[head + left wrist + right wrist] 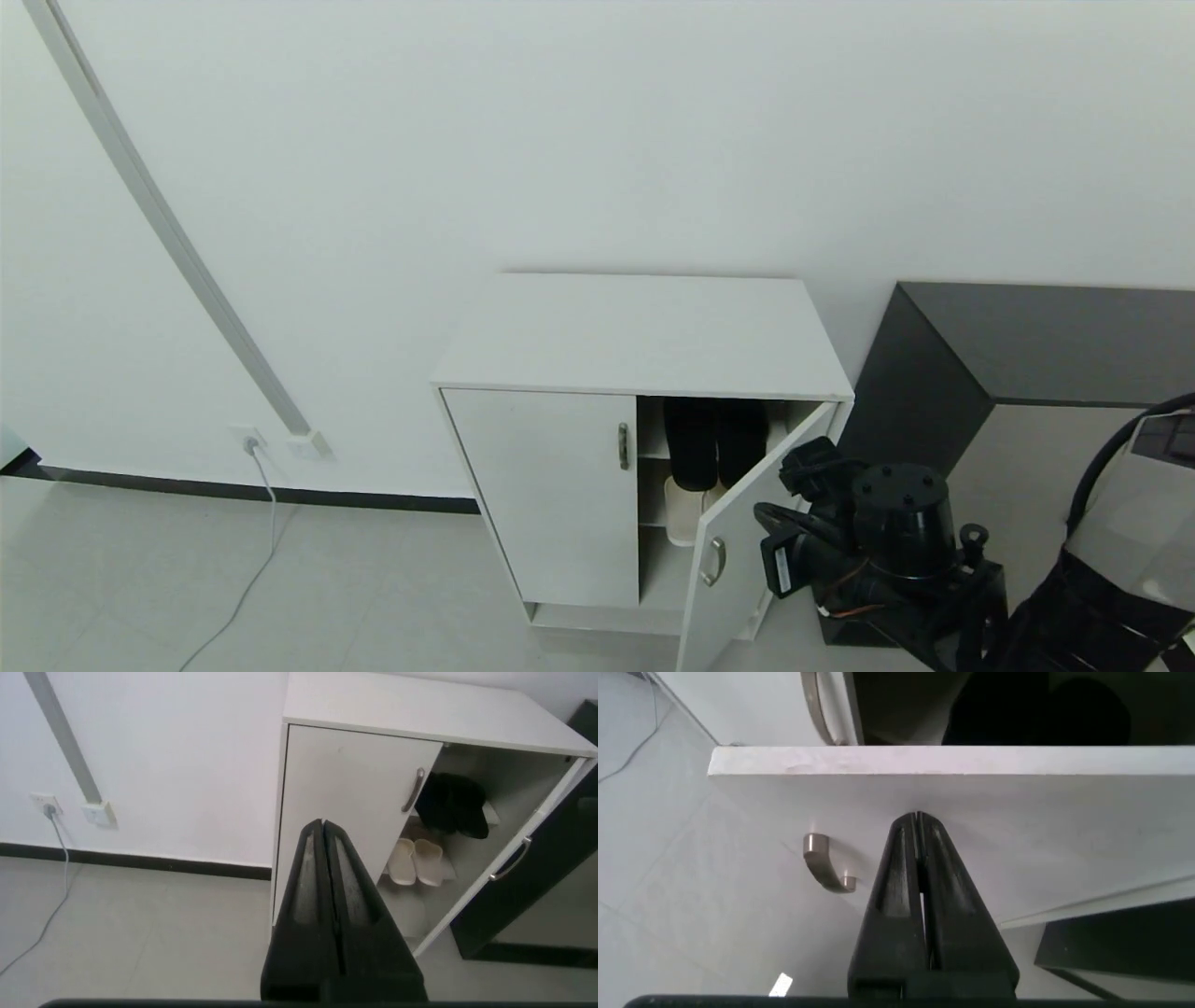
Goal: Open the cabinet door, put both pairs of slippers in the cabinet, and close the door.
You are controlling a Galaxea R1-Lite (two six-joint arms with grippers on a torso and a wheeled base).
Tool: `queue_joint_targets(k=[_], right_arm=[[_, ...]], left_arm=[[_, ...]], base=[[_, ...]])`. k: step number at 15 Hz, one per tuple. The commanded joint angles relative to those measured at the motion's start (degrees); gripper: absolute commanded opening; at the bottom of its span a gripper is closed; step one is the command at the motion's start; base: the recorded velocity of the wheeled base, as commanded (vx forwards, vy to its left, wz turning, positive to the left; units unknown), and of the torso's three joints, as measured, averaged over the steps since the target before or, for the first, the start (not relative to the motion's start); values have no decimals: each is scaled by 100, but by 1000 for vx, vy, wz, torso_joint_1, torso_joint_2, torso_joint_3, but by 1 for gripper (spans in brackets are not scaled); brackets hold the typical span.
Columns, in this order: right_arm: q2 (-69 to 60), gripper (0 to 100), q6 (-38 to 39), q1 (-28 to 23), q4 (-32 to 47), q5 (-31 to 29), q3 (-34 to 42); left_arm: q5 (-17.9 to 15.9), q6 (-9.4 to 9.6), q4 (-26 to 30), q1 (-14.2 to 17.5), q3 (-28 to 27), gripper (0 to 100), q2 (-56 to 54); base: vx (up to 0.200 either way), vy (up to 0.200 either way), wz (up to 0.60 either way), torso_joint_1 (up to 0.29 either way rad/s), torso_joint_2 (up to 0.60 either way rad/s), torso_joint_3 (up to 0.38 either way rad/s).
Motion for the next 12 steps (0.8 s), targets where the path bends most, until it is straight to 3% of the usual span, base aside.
queue_joint_targets(k=[1, 12], right_arm=[[266, 0, -1, 50, -17, -4, -5], [1391, 0, 8, -20, -237, -13, -1262]], left_arm=[[4, -10, -1, 5, -4, 0, -1], [13, -10, -1, 5, -4, 0, -1]], base=[[0, 0, 0, 0, 0, 0], [0, 0, 0, 0, 0, 0]])
